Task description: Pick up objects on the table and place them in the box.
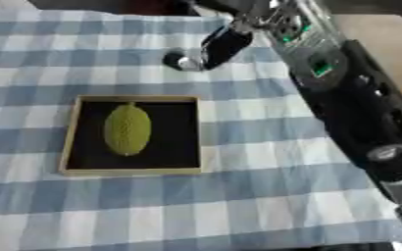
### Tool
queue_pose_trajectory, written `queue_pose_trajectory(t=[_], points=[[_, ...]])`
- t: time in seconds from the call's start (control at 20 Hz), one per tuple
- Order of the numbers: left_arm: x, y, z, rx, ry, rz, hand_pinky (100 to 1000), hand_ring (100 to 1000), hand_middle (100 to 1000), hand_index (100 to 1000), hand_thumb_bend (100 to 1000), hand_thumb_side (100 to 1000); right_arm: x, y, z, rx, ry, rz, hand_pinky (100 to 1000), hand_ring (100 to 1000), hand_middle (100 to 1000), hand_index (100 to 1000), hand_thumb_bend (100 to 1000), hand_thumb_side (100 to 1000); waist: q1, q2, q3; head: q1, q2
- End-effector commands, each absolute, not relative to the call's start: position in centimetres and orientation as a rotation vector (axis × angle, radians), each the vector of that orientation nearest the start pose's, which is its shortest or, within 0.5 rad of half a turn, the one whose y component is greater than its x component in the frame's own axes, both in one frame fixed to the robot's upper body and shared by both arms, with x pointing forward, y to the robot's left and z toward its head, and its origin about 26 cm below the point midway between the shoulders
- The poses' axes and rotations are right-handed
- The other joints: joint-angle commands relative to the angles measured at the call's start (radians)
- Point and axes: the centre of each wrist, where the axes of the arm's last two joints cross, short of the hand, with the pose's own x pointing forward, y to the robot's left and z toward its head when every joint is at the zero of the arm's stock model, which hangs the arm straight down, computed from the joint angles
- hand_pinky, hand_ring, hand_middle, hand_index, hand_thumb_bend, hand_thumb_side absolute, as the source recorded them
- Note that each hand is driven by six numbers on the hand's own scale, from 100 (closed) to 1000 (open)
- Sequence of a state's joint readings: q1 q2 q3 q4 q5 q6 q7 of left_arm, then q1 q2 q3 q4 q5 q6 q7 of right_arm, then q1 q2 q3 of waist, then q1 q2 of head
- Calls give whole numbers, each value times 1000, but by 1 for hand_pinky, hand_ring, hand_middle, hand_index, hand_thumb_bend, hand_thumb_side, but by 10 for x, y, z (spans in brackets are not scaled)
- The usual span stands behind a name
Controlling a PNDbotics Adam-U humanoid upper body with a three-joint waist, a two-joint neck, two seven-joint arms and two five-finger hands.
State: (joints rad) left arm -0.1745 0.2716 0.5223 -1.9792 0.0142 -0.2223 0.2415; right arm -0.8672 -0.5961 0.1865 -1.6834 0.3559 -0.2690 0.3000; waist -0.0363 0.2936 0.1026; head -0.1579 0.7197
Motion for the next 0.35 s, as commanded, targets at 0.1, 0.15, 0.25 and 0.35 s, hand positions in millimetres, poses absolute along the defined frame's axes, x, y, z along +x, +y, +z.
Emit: queue_pose_trajectory(t=[0.1, 0.15, 0.25, 0.35], points=[[251, 396, 195, 816, -2421, 317, 682, 519, 745, 843, 100, 554, 340, -263, 359, 874, 3045, -1228, 794, 758, 754, 796, 169, 243, 8, -21, -4, 10, 0], [251, 397, 195, 818, -2421, 319, 682, 519, 745, 843, 100, 556, 335, -270, 360, 885, 3087, -1128, 798, 767, 762, 795, 228, 208, 9, -21, -6, 12, 1], [251, 397, 195, 822, -2420, 321, 682, 519, 745, 843, 100, 557, 328, -284, 358, 909, 3161, -969, 802, 779, 777, 792, 176, 245, 9, -20, -10, 16, 0], [250, 398, 195, 827, -2419, 323, 682, 519, 745, 843, 100, 557, 324, -297, 353, 921, 3238, -836, 802, 777, 774, 789, 138, 278, 8, -19, -14, 20, 0]])
